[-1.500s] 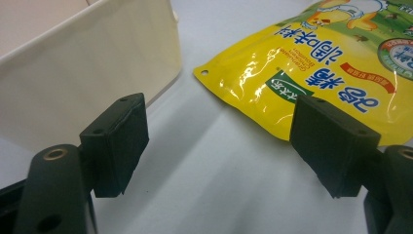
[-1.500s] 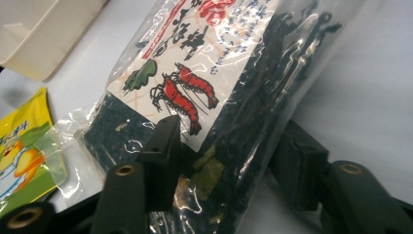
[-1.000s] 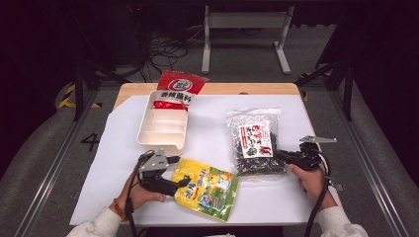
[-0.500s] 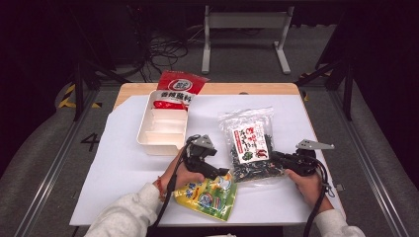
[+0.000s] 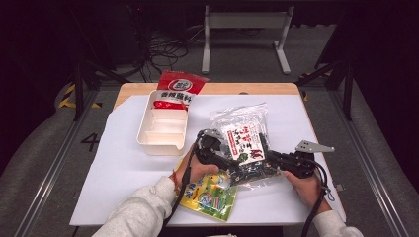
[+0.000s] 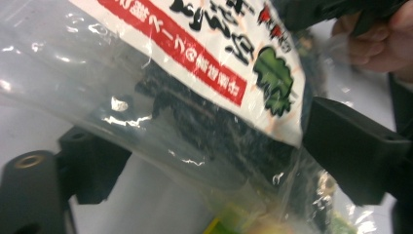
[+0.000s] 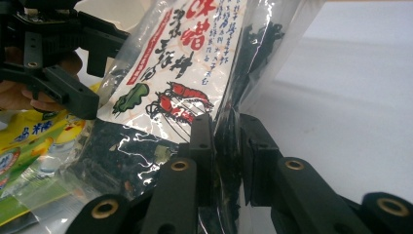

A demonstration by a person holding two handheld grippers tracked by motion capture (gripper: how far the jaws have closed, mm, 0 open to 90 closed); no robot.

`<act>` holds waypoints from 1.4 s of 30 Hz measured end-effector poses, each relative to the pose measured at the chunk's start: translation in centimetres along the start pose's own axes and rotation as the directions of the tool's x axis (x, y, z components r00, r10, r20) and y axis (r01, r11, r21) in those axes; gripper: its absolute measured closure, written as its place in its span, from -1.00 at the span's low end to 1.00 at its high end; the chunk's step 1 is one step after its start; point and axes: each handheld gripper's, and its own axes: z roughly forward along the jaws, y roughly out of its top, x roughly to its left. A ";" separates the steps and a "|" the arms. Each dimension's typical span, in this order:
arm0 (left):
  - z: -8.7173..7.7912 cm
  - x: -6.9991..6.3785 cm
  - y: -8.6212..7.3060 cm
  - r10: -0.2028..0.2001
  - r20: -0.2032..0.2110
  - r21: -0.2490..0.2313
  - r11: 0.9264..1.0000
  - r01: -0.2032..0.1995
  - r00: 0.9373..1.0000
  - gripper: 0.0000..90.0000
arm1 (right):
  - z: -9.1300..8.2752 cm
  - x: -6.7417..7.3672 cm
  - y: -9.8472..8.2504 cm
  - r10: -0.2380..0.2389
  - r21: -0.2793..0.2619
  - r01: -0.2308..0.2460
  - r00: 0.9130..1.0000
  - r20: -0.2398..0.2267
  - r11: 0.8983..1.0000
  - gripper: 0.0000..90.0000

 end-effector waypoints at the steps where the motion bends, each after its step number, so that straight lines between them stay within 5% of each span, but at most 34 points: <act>1: -0.3 -0.1 0.1 0.000 -0.004 -0.020 1.000 -0.001 1.000 -0.46 | 0.0 0.2 0.1 -0.002 -0.008 0.002 1.000 -0.006 1.000 0.72; 8: -2.9 0.1 0.5 0.046 0.013 -0.157 0.987 -0.043 0.999 0.21 | 0.1 1.8 1.1 -0.043 -0.027 0.043 0.999 0.003 0.999 0.75; 11: -3.9 -0.3 0.7 0.111 0.051 -0.222 0.970 -0.097 0.992 0.53 | 0.0 2.5 1.8 -0.047 -0.034 0.048 0.999 0.028 0.998 0.75; 14: -4.7 -0.9 0.9 0.169 0.038 -0.232 0.960 -0.156 0.985 0.72 | 0.3 3.3 2.2 -0.081 -0.041 0.083 0.995 0.060 0.996 0.66; 18: -5.4 -0.8 0.7 0.181 0.044 -0.239 0.957 -0.166 0.983 0.74 | 0.6 3.6 2.4 -0.068 -0.035 0.070 0.996 0.063 0.997 0.51; 20: -6.0 -0.8 0.7 0.192 0.025 -0.251 0.951 -0.180 0.981 0.75 | 0.6 3.7 2.4 -0.078 -0.030 0.081 0.993 0.090 0.996 0.28; 23: -6.6 -1.0 0.8 0.207 0.005 -0.263 0.944 -0.198 0.978 0.75 | 0.3 3.6 2.4 -0.074 -0.031 0.076 0.994 0.082 0.997 0.18; 26: -7.0 -1.4 1.0 0.239 -0.038 -0.263 0.934 -0.240 0.970 0.76 | 0.1 3.4 2.2 -0.063 -0.023 0.066 0.994 0.084 0.998 0.02; 27: -7.2 -1.7 1.2 0.269 -0.074 -0.257 0.925 -0.279 0.960 0.76 | 0.1 3.3 2.1 -0.064 -0.021 0.066 0.994 0.084 0.998 0.00; 30: -8.0 -2.1 1.4 0.304 -0.117 -0.254 0.911 -0.325 0.945 0.76 | -0.2 3.2 2.0 -0.072 -0.011 0.073 0.994 0.086 0.997 0.01; 40: -12.8 -1.0 1.7 0.305 -0.189 -0.325 0.878 -0.352 0.933 0.76 | -0.4 2.9 1.8 -0.064 -0.011 0.065 0.993 0.094 0.998 -0.03; 42: -13.9 -0.7 1.7 0.304 -0.228 -0.331 0.869 -0.368 0.925 0.76 | -0.3 2.9 1.8 -0.065 -0.011 0.066 0.993 0.098 0.998 -0.05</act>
